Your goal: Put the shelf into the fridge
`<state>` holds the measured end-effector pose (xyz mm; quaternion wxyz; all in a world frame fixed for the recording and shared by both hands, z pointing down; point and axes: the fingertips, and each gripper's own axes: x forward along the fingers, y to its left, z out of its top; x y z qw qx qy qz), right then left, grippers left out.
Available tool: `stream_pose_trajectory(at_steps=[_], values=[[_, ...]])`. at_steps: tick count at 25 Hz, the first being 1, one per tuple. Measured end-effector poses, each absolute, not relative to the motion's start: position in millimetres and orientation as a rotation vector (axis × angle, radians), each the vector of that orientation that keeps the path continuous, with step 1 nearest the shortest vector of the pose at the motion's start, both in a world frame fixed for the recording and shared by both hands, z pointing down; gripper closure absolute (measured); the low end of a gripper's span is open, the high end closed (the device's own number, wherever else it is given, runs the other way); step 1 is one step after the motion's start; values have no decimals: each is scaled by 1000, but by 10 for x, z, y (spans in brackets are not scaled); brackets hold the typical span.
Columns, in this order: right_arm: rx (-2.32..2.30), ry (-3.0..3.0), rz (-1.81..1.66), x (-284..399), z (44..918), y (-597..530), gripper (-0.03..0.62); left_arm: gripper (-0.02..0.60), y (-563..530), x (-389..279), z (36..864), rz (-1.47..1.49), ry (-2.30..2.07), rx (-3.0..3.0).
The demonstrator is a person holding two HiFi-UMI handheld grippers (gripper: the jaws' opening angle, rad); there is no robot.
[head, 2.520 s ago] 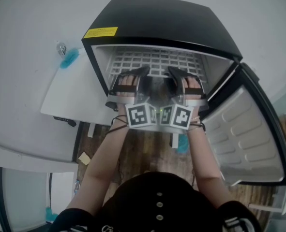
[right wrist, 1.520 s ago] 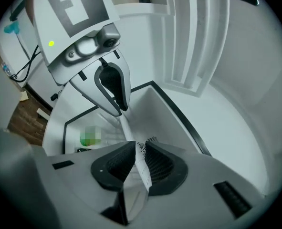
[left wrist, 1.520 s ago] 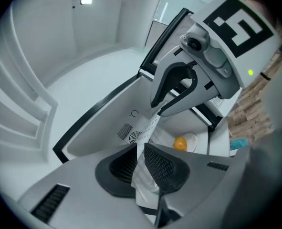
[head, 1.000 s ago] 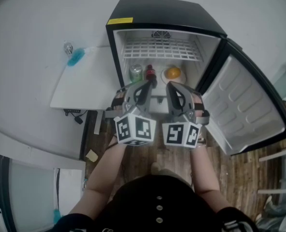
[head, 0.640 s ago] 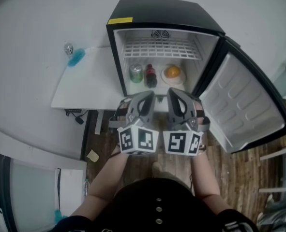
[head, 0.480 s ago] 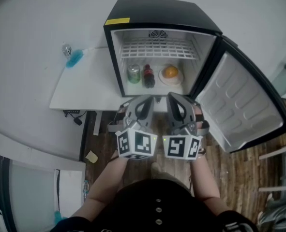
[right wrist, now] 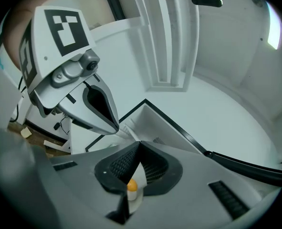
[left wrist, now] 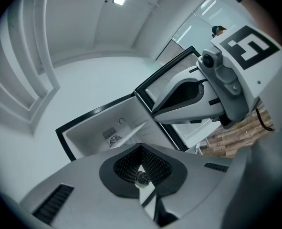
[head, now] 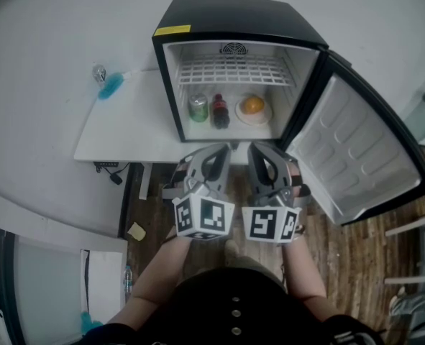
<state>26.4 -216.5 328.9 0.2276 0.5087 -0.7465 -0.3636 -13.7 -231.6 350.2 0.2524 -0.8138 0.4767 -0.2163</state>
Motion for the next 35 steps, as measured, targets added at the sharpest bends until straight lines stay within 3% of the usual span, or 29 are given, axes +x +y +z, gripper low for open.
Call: stream_pose_trajectory(at_steps=[35], values=[[1440,-2073,-943,313,3366,-2140,586,575,-2346,-83,3557,-502,1259,-2378]])
